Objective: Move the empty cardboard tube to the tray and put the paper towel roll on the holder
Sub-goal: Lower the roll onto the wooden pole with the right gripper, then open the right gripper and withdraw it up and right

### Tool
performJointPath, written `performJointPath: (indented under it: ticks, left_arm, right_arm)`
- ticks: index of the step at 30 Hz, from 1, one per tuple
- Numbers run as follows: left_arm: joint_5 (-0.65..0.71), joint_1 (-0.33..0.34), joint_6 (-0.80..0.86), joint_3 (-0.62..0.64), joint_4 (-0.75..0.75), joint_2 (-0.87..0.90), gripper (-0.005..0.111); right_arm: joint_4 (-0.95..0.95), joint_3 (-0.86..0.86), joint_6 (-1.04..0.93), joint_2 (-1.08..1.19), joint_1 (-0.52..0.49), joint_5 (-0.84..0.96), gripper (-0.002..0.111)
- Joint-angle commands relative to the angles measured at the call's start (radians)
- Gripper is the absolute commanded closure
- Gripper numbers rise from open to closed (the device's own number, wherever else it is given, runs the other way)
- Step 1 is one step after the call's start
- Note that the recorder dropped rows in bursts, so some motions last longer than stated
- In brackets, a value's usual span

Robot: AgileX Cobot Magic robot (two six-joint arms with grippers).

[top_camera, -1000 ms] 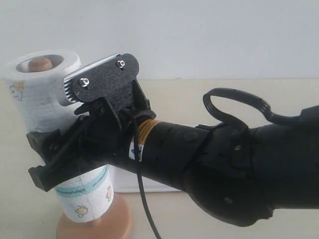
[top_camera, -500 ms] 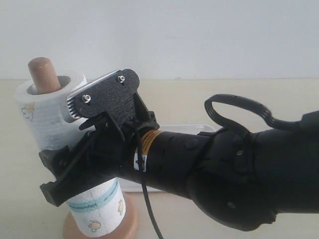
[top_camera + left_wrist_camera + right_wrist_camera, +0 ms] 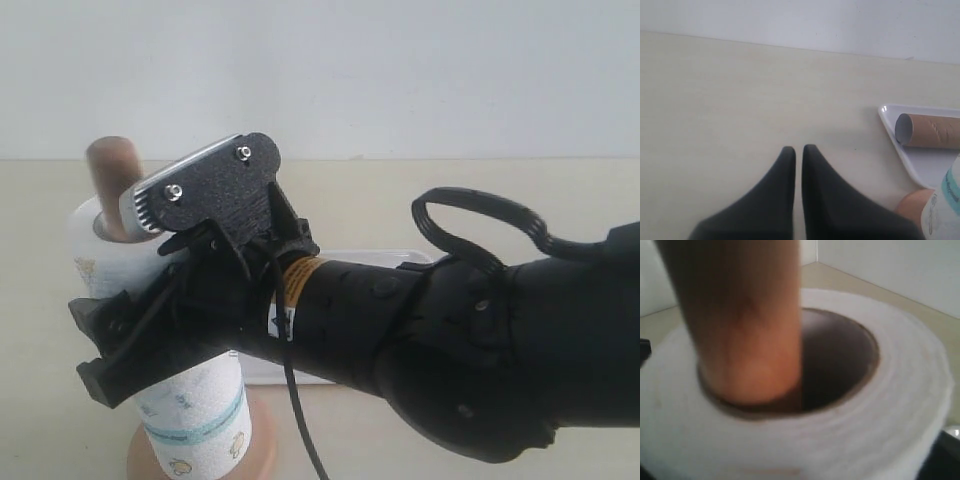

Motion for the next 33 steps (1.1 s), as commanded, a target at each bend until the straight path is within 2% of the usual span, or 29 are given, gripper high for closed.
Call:
performJointPath:
  ticks: [1,12,33]
  left_arm:
    - [-0.001,0.004,-0.007,0.004,0.006,-0.002,0.103]
    - [-0.001,0.004,-0.007,0.004,0.006,-0.002,0.103]
    - [-0.001,0.004,-0.007,0.004,0.006,-0.002,0.103]
  right_arm:
    - [-0.005,0.000,-0.009,-0.005,0.002,-0.019,0.023]
    - [-0.005,-0.004,-0.011,-0.036,0.002,-0.107,0.023]
    - [-0.001,-0.004,-0.074,-0.398,0.002,-0.068,0.023]
